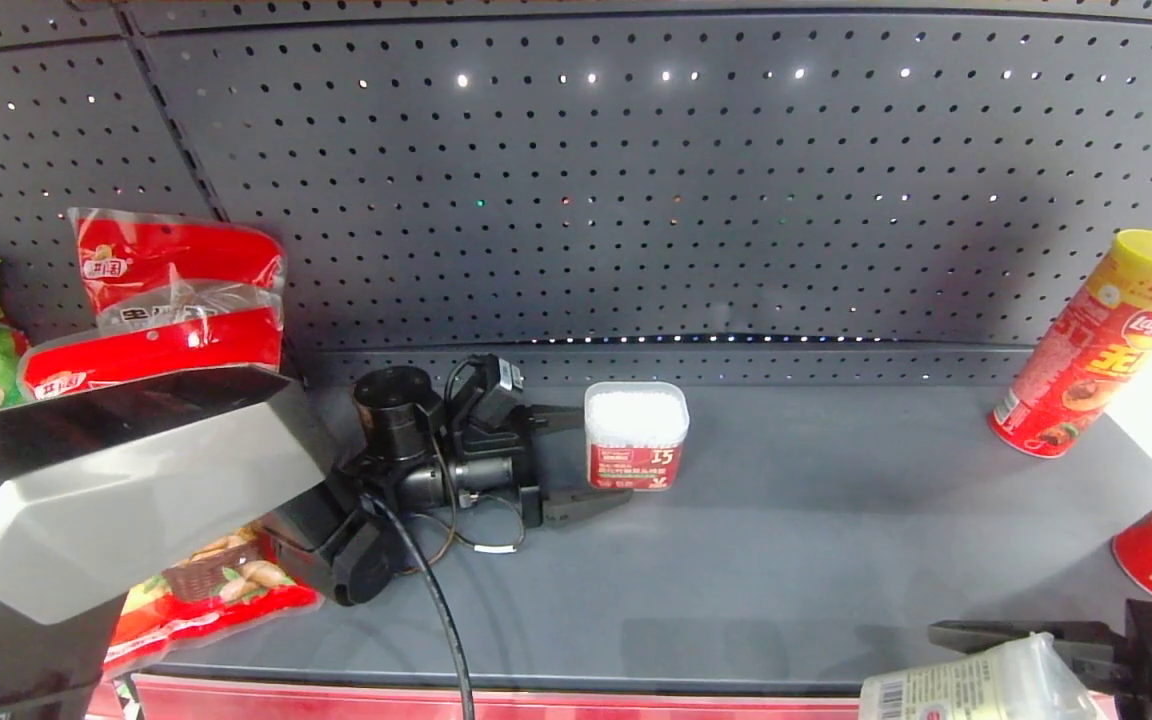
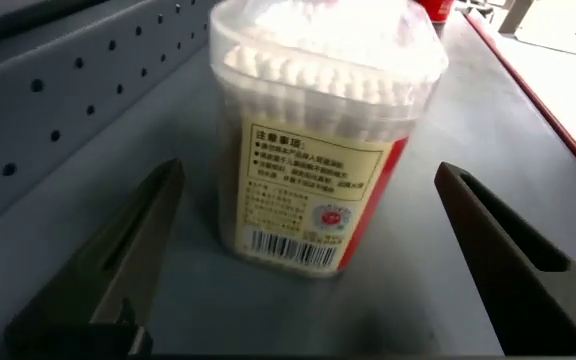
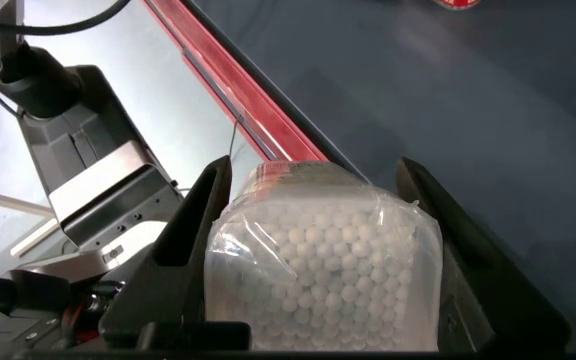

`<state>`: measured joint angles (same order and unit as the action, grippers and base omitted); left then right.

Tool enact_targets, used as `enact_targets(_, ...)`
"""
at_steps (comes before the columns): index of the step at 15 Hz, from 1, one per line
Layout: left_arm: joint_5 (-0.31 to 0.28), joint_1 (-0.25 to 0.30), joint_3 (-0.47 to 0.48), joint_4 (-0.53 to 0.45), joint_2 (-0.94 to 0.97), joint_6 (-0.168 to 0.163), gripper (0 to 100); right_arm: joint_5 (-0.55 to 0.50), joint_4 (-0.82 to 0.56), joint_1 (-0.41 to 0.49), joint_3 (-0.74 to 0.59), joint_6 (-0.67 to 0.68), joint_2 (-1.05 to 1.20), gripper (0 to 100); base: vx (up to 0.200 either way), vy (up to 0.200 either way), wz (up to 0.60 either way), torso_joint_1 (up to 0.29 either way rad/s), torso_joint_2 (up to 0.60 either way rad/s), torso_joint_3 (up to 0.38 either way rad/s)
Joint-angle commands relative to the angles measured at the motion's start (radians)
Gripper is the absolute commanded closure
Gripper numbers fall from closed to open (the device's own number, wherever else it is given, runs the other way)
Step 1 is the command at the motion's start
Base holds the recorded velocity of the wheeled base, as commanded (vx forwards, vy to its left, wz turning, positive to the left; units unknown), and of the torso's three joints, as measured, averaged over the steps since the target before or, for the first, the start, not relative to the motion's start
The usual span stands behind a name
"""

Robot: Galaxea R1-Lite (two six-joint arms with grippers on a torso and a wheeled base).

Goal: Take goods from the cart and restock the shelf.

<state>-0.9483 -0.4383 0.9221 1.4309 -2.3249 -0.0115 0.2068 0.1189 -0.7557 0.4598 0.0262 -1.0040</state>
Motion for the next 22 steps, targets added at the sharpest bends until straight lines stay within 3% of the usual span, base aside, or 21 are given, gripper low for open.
enact_targets(1,0.0,-0.01,0.035,0.0,-0.027,-0.001,0,0.0,0.001,-0.001,-0.003,0.0,0.001,100,0.0,0.0,0.0,0.0,0.0,0.0)
enact_targets(5,0.002,-0.014,0.09,-0.043,-0.045,0.001,0,-0.001,0.001,-0.001,-0.003,0.0,0.001,100,0.0,0.0,0.0,0.0,0.0,0.0)
enact_targets(14,0.029,-0.034,0.119,-0.056,-0.05,0.001,0,0.0,0.001,-0.001,-0.009,0.0,0.004,100,0.0,0.0,0.0,0.0,0.0,0.0)
enact_targets(15,0.043,-0.04,0.123,-0.056,-0.048,0.001,100,-0.001,0.001,-0.001,-0.009,0.0,0.01,100,0.0,0.0,0.0,0.0,0.0,0.0)
enact_targets(20,0.046,-0.05,0.124,-0.056,-0.036,0.001,100,-0.001,0.001,-0.001,-0.024,0.0,0.022,100,0.0,0.0,0.0,0.0,0.0,0.0)
enact_targets(22,0.039,-0.054,0.076,-0.055,-0.004,0.001,100,-0.001,0.001,-0.001,-0.021,0.0,0.019,100,0.0,0.0,0.0,0.0,0.0,0.0)
